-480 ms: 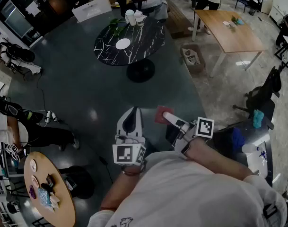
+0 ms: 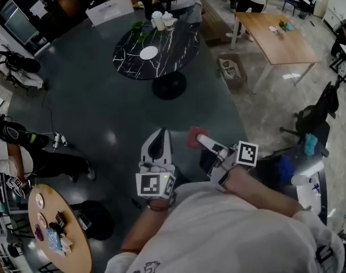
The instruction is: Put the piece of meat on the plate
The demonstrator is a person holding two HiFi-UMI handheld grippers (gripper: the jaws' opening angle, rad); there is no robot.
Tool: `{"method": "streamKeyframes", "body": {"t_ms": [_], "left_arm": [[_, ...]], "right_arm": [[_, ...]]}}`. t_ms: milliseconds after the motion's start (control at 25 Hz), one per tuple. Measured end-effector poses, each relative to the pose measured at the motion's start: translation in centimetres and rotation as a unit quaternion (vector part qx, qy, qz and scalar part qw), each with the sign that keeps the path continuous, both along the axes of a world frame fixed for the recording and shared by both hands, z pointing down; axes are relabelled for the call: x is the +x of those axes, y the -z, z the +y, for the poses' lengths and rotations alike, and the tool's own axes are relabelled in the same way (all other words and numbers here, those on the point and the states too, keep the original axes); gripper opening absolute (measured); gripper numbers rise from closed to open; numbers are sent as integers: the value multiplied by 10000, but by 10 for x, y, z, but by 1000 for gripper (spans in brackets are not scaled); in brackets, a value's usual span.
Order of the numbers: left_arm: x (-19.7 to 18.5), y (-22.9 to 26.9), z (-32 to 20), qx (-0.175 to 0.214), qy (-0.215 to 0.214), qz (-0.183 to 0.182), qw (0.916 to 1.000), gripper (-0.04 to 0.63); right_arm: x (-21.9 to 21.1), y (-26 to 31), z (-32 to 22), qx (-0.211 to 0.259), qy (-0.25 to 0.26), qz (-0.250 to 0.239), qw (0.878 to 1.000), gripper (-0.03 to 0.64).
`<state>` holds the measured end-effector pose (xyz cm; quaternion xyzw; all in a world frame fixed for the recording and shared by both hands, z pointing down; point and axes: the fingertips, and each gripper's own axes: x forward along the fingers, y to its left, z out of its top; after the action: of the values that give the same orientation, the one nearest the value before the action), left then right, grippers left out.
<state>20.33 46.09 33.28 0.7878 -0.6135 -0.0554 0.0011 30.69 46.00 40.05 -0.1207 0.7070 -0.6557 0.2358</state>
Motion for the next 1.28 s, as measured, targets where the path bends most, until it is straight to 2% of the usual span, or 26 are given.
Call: {"method": "streamKeyframes", "body": {"t_ms": [400,1000,1280], "left_arm": [[-50,-8,-31,11,27,88,10000,5],[-178,-3,-96,16,-248,14,9997,5],[-212,-15,-111,-54,-239,58,9997,5]], "right_arm": [[-49,-6,-33,-23,34,55,10000,91],[-186,5,-102,36,-127,36,9999,91],[-217,2,-116,-43,-149,70,9999,91]]}}
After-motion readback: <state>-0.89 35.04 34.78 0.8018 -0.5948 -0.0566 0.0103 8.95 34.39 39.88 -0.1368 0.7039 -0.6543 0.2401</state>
